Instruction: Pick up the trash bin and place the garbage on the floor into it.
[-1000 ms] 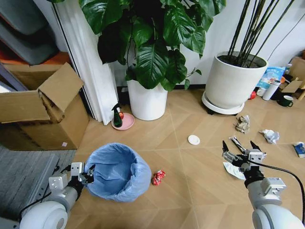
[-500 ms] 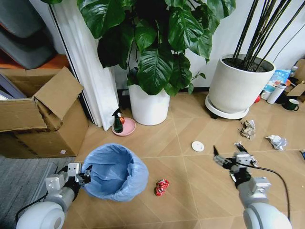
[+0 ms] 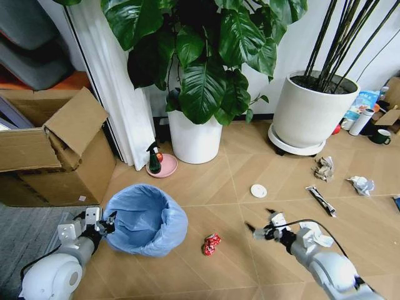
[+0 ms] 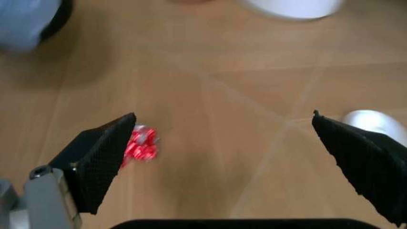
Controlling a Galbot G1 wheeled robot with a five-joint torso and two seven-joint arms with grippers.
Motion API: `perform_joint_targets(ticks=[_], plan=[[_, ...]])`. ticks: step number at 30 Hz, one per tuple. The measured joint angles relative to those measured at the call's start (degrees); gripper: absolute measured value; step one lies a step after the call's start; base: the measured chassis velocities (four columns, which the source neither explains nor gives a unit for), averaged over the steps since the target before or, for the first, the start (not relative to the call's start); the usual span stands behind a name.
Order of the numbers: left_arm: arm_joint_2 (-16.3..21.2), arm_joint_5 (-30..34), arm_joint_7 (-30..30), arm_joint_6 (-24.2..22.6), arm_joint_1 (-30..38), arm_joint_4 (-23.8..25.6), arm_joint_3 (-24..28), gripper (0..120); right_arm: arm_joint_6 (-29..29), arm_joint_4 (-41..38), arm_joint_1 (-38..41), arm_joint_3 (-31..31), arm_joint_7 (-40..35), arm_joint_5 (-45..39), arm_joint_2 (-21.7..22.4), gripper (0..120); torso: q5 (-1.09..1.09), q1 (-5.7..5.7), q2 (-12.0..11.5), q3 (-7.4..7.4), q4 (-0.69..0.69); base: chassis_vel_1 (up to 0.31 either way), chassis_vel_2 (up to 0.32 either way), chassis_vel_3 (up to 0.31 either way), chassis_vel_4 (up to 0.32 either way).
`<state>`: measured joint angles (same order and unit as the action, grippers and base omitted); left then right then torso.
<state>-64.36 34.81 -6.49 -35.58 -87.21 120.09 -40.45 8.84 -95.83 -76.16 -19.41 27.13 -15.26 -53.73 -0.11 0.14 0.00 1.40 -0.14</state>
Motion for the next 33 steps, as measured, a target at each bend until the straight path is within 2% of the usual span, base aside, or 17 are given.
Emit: perform_joint_targets(ticks=[4, 5, 9, 13, 19, 24, 27, 30, 33], plan=[[-0.47, 0.05, -0.65, -0.03, 0.10, 0.21, -0.20, 0, 0.78, 7.85, 10.49, 12.13, 3.39, -2.62, 0.69, 100, 0.00, 0.00, -0.01, 0.00, 0.02, 0.000, 0.000, 0.000, 0.000], [-0.47, 0.05, -0.65, -0.03, 0.10, 0.21, -0.20, 0, 0.78, 7.85, 10.49, 12.13, 3.39, -2.62, 0.69, 100, 0.00, 0.00, -0.01, 0.00, 0.02, 0.000, 0.000, 0.000, 0.000], [-0.54, -0.01, -1.04, -0.06, 0.00, 0.26, -0.25, 0, 0.95, 14.14, 17.91, 20.66, 5.21, -2.80, -1.51, 100, -0.01, 0.00, -0.01, 0.01, 0.01, 0.000, 0.000, 0.000, 0.000], [-0.54, 0.01, -1.12, -0.07, -0.20, 0.59, -0.59, 0, 1.79, 17.08, 20.65, 24.67, 5.36, -2.95, -3.06, 100, 0.01, 0.00, 0.00, 0.00, 0.00, 0.000, 0.000, 0.000, 0.000], [-0.97, -0.33, -1.08, -0.02, -0.23, 0.25, -0.91, 0, 2.09, 20.98, 22.41, 27.52, 4.97, -1.50, -5.92, 100, -0.01, 0.00, -0.01, 0.00, 0.00, 0.000, 0.000, 0.000, 0.000], [-1.24, -0.52, -0.96, 0.09, -0.24, 0.24, -0.59, 0, 2.03, 22.98, 22.72, 27.84, 4.95, 0.18, -7.41, 100, -0.01, 0.00, -0.01, 0.00, -0.01, 0.000, 0.000, 0.000, 0.000], [-1.58, -0.62, -0.76, 0.38, -0.23, 0.24, -0.28, 0, 2.35, 25.11, 23.05, 27.82, 4.97, 1.34, -10.13, 100, 0.03, 0.00, -0.01, 0.00, -0.01, 0.000, 0.000, 0.000, 0.000], [-1.59, -0.69, -0.64, 0.49, -0.30, 0.28, -0.20, 0, 2.51, 26.31, 23.50, 27.95, 4.99, 1.75, -11.45, 100, -0.03, 0.00, 0.00, 0.00, 0.00, 0.000, 0.000, 0.000, 0.000], [-1.57, -0.86, -0.46, 0.63, -0.35, 0.31, -0.23, 0, 3.80, 28.20, 24.07, 28.25, 4.42, 2.04, -12.92, 100, 0.03, 0.00, -0.01, 0.00, 0.00, 0.000, 0.000, 0.000, 0.000]])
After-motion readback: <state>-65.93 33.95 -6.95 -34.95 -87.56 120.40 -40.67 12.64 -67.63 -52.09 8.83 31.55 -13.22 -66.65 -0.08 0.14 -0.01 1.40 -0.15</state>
